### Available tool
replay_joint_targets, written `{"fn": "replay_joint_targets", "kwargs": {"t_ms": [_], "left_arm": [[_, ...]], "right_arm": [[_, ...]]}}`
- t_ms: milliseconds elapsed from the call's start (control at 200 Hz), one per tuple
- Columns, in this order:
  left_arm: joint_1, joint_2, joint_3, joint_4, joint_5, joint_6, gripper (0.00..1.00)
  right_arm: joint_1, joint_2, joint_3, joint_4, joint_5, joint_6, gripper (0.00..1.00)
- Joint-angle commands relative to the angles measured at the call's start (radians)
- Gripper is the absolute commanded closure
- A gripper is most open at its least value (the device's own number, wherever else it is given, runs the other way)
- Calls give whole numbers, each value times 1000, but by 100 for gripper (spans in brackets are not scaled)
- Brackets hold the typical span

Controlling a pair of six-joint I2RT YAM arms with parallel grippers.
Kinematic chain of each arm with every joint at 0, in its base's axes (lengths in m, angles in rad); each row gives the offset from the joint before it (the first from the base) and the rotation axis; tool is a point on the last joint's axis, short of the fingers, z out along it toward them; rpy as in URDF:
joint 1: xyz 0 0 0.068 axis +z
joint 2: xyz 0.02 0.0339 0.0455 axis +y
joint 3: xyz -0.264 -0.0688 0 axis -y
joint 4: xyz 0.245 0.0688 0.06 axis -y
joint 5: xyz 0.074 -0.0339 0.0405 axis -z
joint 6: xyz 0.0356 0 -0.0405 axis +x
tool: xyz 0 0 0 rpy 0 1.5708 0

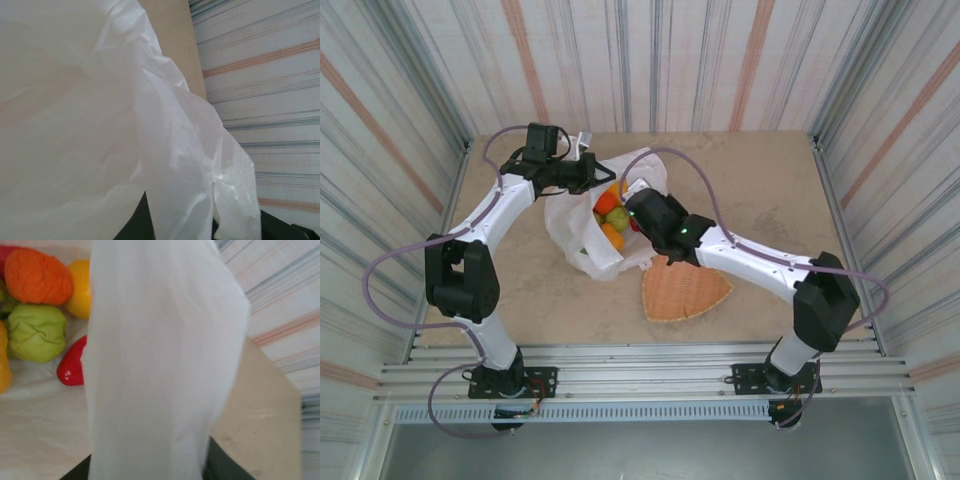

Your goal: Place the fruits into the plastic bag

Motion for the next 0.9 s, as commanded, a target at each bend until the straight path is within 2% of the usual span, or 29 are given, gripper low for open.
{"fn": "replay_joint_targets", "kwargs": {"t_ms": [0,95,195,376,541,636,767,842,892], "left_arm": [[6,18,-9,-17,-9,9,99],[3,19,-1,-13,2,12,88],[-8,-29,-29,60,1,44,76],[-18,-162,-131,195,-106,129,43],[-15,-253,-147,186,-262,175,27],[-15,-316,-163,179,-356,176,22],[-24,-371,-142,72,-485,165,22],[-25,-398,-154,0,-507,128,22],[-25,-419,-174,-44,-474,93,22]], "right_arm": [[-39,-64,-35,14,-139,106,77],[-80,-93,-66,39,-276,172,84],[-118,-102,-88,63,-396,249,93],[-139,-104,-97,103,-472,291,100],[-145,-94,-82,109,-503,291,100],[-147,-91,-83,115,-514,296,100],[-151,-85,-83,123,-520,299,100],[-155,-84,-86,128,-526,300,100],[-159,-83,-89,131,-532,301,100]]}}
